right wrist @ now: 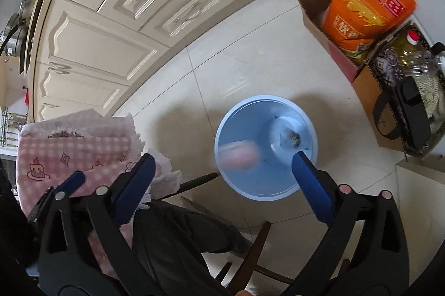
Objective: Collect trash
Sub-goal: 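Move both tools back over the table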
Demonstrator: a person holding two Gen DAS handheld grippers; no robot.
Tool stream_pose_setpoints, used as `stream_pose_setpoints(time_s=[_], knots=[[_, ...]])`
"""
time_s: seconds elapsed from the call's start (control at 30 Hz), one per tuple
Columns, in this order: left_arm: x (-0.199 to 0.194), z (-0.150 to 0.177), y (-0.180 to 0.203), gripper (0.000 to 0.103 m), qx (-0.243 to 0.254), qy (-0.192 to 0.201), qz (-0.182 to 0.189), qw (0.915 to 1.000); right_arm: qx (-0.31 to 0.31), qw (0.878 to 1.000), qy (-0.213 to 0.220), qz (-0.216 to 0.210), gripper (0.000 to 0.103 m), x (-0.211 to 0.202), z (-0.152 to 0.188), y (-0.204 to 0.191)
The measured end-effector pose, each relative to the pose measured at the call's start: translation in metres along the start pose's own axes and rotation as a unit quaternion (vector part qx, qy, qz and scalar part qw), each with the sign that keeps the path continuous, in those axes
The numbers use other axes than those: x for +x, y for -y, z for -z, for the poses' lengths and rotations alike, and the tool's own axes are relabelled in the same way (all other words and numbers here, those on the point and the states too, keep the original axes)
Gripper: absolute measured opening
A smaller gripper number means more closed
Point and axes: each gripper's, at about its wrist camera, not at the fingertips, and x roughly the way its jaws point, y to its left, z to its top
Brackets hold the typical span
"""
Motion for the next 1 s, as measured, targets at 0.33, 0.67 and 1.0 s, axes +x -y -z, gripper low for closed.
stream_pose_setpoints(time_s=[0.33, 0.67, 1.0], knots=[[-0.088, -0.003, -0.004, 0.093, -0.008, 0.091, -0.006, 0.9958, -0.023, 0.999, 0.045, -0.005, 0.097, -0.045, 0.003, -0.03], [-0.204, 0.015, -0.028, 0.093, -0.024, 0.206, -0.035, 0.9776, -0.102, 0.987, 0.113, -0.046, 0.097, -0.119, 0.011, -0.124], [-0.318, 0.059, -0.078, 0.093, -0.088, 0.304, -0.098, 0.9435, -0.226, 0.953, 0.149, -0.137, 0.097, -0.178, 0.05, -0.265]])
